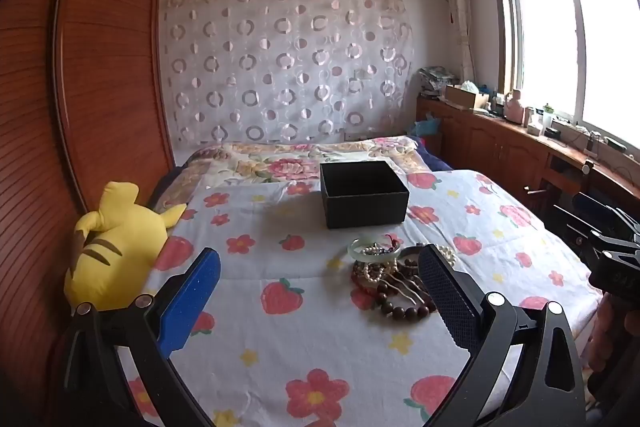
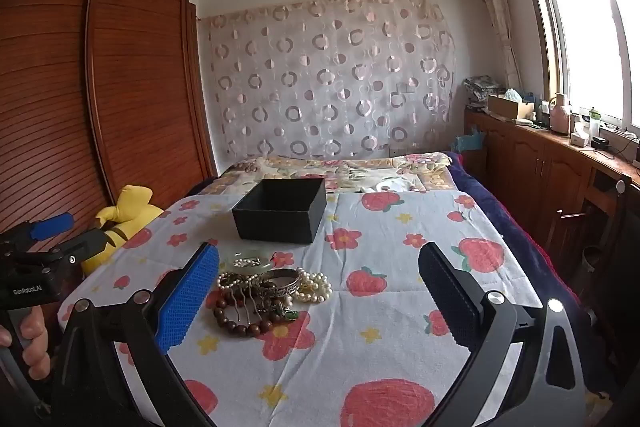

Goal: Organize jewelry

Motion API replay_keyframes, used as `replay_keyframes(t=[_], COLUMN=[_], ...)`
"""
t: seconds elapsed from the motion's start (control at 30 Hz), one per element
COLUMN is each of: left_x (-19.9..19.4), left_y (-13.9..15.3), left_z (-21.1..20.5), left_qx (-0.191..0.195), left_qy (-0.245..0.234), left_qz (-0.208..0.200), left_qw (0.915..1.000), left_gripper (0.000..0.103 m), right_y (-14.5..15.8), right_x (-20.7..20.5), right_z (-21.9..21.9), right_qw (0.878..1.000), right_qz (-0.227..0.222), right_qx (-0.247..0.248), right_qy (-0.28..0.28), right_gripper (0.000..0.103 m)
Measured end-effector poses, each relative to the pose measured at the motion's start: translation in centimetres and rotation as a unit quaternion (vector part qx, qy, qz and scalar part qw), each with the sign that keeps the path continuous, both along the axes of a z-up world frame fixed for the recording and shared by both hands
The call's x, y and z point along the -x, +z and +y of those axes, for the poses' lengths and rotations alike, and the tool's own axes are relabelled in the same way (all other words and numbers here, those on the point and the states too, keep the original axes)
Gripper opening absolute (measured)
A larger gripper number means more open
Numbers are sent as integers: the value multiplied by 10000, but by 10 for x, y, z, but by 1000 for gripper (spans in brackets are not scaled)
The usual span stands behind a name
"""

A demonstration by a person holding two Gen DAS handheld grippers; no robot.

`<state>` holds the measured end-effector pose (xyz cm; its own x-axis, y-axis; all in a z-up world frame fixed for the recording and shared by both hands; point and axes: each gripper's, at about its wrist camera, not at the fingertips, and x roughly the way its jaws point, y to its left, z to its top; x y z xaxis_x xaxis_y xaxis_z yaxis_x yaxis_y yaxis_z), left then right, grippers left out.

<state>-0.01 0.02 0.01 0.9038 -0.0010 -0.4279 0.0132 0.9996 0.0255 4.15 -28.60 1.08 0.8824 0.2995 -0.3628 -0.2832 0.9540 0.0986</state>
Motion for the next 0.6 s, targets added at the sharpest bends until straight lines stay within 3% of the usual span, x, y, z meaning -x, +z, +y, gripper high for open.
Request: replay_keyframes(t=[0.6], left_x=[0], left_y=[0], left_z=[0], left_qx=[1], left_qy=[-2], left_qz=[0], left_qw=[10000], left_gripper=[96], right_y=[1], right_x=[2], right_z=[0], right_qw=[10000], right_qz=[-12], right_qx=[-2], right_qy=[1], right_gripper=[101])
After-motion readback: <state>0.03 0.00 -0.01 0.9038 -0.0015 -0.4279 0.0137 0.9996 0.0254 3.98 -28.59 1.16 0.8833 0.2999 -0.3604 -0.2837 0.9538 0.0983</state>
